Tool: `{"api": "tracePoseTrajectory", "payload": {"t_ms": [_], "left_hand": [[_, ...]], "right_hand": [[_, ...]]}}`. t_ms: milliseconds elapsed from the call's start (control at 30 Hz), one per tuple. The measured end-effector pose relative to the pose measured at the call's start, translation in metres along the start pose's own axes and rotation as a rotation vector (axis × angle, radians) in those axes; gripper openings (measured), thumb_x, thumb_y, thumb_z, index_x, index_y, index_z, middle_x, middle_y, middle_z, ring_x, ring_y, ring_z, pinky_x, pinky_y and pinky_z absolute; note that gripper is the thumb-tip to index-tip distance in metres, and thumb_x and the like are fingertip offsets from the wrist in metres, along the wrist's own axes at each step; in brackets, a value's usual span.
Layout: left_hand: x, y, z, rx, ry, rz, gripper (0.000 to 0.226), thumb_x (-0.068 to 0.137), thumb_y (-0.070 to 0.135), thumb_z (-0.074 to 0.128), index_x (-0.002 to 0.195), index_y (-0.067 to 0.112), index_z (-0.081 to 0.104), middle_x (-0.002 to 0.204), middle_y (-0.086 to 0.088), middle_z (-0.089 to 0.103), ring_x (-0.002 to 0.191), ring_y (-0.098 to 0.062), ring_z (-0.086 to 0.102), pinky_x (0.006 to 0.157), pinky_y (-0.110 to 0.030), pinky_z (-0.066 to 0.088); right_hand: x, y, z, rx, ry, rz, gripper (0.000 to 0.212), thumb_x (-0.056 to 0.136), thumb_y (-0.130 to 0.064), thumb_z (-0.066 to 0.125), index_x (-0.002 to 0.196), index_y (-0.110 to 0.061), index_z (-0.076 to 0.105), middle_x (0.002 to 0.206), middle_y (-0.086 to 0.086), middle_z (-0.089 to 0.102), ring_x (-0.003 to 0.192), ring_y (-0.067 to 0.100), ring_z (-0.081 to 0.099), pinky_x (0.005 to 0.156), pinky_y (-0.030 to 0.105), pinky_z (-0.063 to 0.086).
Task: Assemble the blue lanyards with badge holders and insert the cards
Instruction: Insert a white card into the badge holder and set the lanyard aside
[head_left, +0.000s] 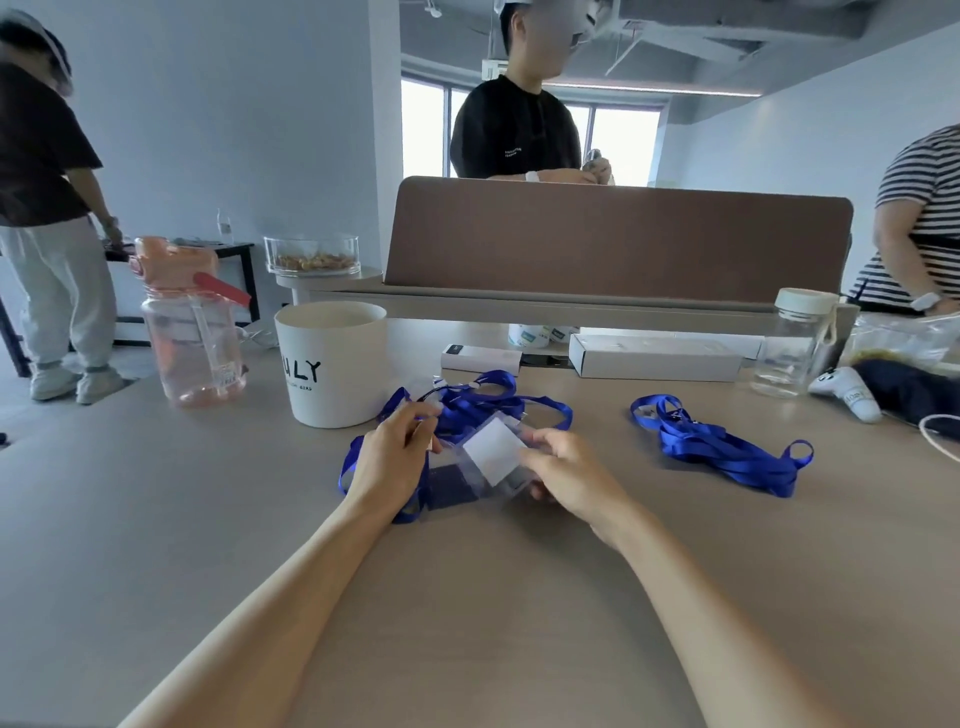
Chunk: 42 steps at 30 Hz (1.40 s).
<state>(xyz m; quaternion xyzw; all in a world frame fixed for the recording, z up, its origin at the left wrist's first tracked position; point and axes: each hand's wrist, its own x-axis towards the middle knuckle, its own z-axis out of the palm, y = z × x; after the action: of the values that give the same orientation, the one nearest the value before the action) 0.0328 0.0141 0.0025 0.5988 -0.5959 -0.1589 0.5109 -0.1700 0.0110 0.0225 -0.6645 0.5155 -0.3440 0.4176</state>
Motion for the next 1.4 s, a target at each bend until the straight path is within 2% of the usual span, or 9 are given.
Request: {"api": "tracePoseTrajectory", "payload": {"t_ms": [100,200,367,533,700,833,967,1167,1400], "left_hand": [[-0.003,0.004,0.003,0.007,-0.099,0.040,0.012,0.098,0.025,0.052,0.098,0.035,0.060,0.071,0.007,0.068,0.070,-0.008,0.061,0.070,-0.028,0.046],[-0.006,0.006,0.005,-0.013,-0.141,0.051,0.008,0.097,0.030,0.052,0.093,0.032,0.057,0.066,0.002,0.066,0.062,-0.010,0.055,0.066,-0.030,0.044],[-0.012,0.011,0.001,0.022,-0.202,0.060,0.015,0.099,0.033,0.048,0.098,0.021,0.057,0.063,0.005,0.068,0.051,-0.013,0.053,0.061,-0.031,0.046],[-0.018,0.014,0.007,0.054,-0.268,0.115,0.014,0.098,0.029,0.051,0.097,0.022,0.062,0.067,0.009,0.070,0.065,-0.003,0.063,0.062,-0.008,0.043],[-0.021,0.019,0.010,0.026,-0.293,0.141,0.012,0.098,0.026,0.053,0.097,0.022,0.064,0.069,0.010,0.070,0.068,0.002,0.065,0.067,-0.009,0.045],[-0.021,0.021,0.009,0.009,-0.273,0.145,0.012,0.098,0.026,0.052,0.100,0.023,0.063,0.070,0.008,0.071,0.068,0.003,0.064,0.067,-0.007,0.045],[-0.022,0.023,0.008,0.012,-0.269,0.170,0.010,0.098,0.025,0.051,0.098,0.029,0.060,0.071,0.008,0.070,0.069,0.003,0.064,0.067,-0.006,0.045],[-0.022,0.020,0.009,0.011,-0.278,0.164,0.010,0.097,0.024,0.053,0.101,0.025,0.062,0.070,0.011,0.069,0.069,0.004,0.063,0.067,-0.007,0.045],[-0.022,0.020,0.008,0.019,-0.271,0.183,0.008,0.097,0.025,0.053,0.097,0.026,0.061,0.070,0.010,0.068,0.069,0.003,0.063,0.066,-0.008,0.046]], "right_hand": [[-0.003,-0.002,0.004,0.062,0.050,-0.058,0.020,0.102,-0.023,0.045,0.118,-0.019,0.057,0.071,-0.002,0.057,0.063,0.009,0.055,0.062,0.021,0.043],[-0.002,-0.004,0.006,0.255,0.159,-0.080,0.019,0.101,-0.026,0.050,0.117,-0.016,0.053,0.071,-0.005,0.067,0.063,0.007,0.059,0.064,0.023,0.044],[-0.005,-0.011,0.008,0.416,0.166,-0.143,0.011,0.098,-0.020,0.057,0.103,-0.016,0.049,0.082,-0.001,0.077,0.063,0.011,0.057,0.060,0.019,0.043],[-0.009,-0.014,0.008,0.425,0.134,-0.136,0.022,0.092,-0.018,0.066,0.107,-0.015,0.051,0.087,-0.002,0.077,0.064,0.005,0.062,0.062,0.019,0.045],[-0.010,-0.015,0.008,0.391,0.137,-0.151,0.024,0.092,-0.017,0.066,0.110,-0.014,0.051,0.087,-0.003,0.077,0.066,0.000,0.063,0.066,0.018,0.045],[-0.008,-0.013,0.009,0.359,0.146,-0.170,0.026,0.092,-0.017,0.065,0.112,-0.012,0.050,0.087,-0.004,0.077,0.077,0.000,0.068,0.079,0.024,0.050],[-0.010,-0.014,0.011,0.320,0.115,-0.183,0.025,0.093,-0.017,0.064,0.112,-0.016,0.049,0.086,-0.006,0.077,0.082,-0.004,0.068,0.071,0.012,0.046],[-0.010,-0.013,0.010,0.327,0.165,-0.185,0.019,0.093,-0.018,0.064,0.105,-0.018,0.048,0.087,-0.004,0.077,0.071,-0.008,0.064,0.071,0.013,0.046],[-0.008,-0.012,0.010,0.331,0.187,-0.183,0.024,0.093,-0.021,0.064,0.109,-0.011,0.049,0.086,-0.008,0.077,0.074,-0.007,0.065,0.081,0.022,0.049]]}}
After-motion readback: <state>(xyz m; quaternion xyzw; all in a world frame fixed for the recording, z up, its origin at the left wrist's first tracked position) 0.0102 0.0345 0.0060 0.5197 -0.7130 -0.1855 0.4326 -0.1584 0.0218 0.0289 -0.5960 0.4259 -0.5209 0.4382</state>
